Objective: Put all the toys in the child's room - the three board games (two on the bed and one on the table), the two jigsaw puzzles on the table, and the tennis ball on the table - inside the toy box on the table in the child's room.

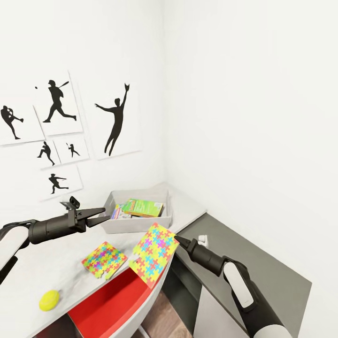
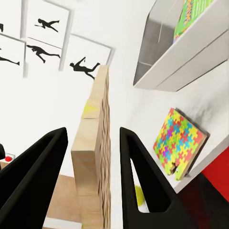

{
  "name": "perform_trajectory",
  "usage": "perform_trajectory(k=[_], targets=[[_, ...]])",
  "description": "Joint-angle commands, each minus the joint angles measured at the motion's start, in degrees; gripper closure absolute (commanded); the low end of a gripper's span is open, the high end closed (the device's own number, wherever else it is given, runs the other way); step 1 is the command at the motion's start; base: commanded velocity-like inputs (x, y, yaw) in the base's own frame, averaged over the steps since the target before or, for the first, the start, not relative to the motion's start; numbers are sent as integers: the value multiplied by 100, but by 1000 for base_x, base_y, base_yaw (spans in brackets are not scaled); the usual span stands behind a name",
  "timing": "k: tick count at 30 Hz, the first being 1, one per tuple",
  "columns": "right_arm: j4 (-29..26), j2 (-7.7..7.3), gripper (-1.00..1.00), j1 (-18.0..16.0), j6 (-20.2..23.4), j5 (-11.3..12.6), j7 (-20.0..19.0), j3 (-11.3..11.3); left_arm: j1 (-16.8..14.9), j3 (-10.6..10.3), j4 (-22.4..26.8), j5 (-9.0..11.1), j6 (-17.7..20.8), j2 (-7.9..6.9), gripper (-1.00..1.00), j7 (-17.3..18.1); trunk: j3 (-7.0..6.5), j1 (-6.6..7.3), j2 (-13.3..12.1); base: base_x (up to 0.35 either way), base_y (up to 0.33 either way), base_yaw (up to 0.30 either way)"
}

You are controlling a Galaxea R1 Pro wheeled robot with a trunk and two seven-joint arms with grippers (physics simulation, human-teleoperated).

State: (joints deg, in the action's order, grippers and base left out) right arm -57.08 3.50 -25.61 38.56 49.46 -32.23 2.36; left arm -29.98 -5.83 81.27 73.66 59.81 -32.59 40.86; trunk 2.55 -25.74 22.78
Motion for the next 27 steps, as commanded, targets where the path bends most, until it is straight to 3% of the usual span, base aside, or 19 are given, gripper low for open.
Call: perform_trajectory(k=[1, 27], targets=[[1, 1, 100, -5, 38, 29, 6, -6, -8, -7, -4, 0, 19, -5, -100, 21, 14, -4, 14, 35, 26, 0], [-4, 4, 100, -5, 37, 29, 7, 3, -8, -6, -6, -9, 19, -2, -100, 22, 14, -4, 14, 88, 57, 0]])
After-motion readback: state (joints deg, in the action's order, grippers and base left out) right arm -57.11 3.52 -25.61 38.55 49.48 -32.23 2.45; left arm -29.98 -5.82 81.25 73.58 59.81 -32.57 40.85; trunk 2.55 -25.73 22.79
